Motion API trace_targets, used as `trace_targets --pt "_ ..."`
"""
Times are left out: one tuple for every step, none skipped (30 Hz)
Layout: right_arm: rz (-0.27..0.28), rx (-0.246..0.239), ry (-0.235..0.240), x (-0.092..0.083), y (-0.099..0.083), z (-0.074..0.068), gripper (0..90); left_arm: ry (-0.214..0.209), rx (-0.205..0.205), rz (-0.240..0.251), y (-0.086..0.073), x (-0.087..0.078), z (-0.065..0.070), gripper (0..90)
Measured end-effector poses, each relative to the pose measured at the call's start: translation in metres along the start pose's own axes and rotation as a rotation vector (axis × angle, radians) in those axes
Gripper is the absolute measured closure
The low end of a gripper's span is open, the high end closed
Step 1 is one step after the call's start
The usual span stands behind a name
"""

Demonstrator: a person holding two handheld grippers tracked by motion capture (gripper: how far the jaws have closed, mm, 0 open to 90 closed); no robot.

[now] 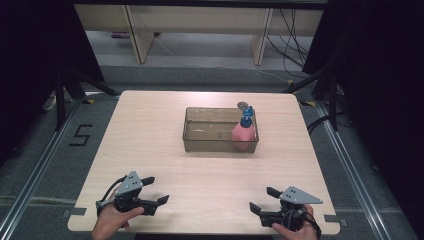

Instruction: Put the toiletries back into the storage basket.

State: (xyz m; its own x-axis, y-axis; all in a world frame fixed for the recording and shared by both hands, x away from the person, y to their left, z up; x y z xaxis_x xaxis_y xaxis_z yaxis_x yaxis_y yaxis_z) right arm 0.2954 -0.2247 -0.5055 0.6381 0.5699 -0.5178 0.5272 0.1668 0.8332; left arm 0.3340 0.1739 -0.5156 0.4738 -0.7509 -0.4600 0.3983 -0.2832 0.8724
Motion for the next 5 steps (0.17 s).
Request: trace_targets --pt "0.014 -0.034 -0.002 0.0014 0.0006 0.0023 15.7 0.0 0.0 0.0 0.0 0.0 0.0 15.2" --pt "0.01 -0.029 0.0 0.0013 0.0005 0.0018 15.7 -0.001 0.0 0.0 0.0 0.0 0.0 15.2" --pt "0.004 -0.028 -0.003 0.0011 0.0003 0.0016 15.7 0.0 0.0 0.001 0.0 0.0 0.0001 15.2" --pt "0.009 -0.052 -0.009 0.0018 0.0005 0.0031 15.7 0.0 0.0 0.0 0.0001 -0.0001 0.0001 15.2" --pt "0.009 -0.052 -0.009 0.0018 0.0005 0.0031 15.7 0.0 0.0 0.0 0.0001 -0.0001 0.0001 15.2"
Point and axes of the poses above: each handheld gripper's, and its own axes: x roughly forward along the jaws, y roughly out of its top, z roughly to its right, the point moved 4 cm from there along x, roughly forward along the jaws, and after that the axes turned 5 degrees about -y, right-handed, at the moved point
